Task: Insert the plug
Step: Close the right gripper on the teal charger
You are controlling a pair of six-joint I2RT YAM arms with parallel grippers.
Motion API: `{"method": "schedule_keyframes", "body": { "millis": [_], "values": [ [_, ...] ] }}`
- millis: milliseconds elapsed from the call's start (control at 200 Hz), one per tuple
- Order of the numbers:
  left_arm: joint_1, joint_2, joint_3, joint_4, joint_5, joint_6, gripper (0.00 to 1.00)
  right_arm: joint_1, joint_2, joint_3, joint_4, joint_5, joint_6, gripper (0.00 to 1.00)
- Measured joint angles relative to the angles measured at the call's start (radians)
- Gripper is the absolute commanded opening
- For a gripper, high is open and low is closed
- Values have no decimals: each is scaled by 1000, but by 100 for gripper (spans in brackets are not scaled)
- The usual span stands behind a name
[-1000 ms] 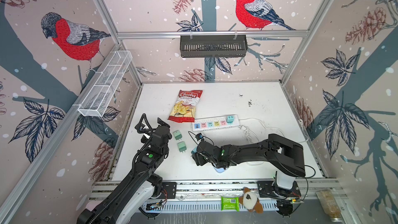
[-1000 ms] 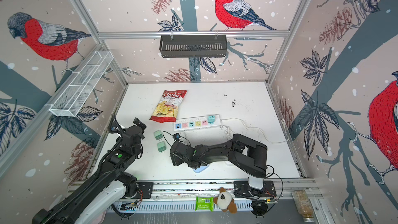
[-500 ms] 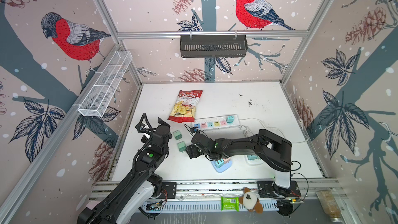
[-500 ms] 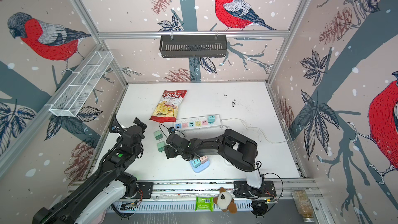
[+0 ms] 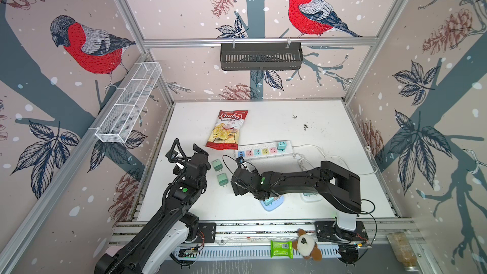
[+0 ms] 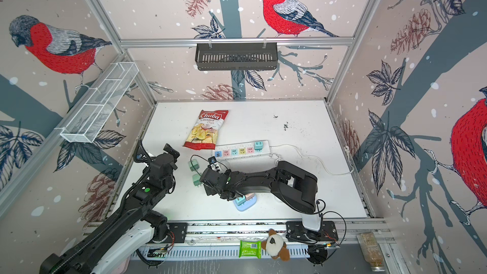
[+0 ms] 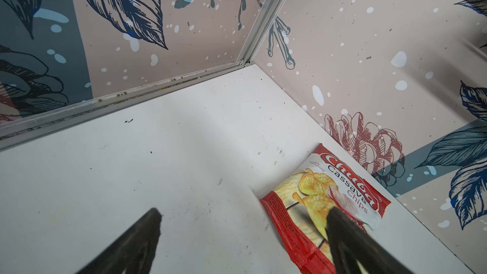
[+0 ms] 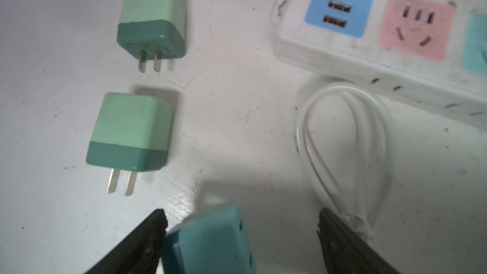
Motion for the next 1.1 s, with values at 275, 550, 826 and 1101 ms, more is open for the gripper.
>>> {"method": "schedule_keyframes", "body": {
  "millis": [275, 550, 826, 1101],
  "values": [
    [0, -2, 0, 0, 0, 0, 97, 24, 24, 30, -30, 43, 32, 89],
    [0, -2, 0, 1, 1, 9, 97, 80, 22, 13, -74, 69, 76, 88],
    [0, -5, 0, 4, 11, 10, 97, 110, -10, -20, -74, 77, 82, 86],
    [0, -10, -6, 15, 24, 27, 97, 90, 27, -7, -42, 48, 48, 76]
  ]
}}
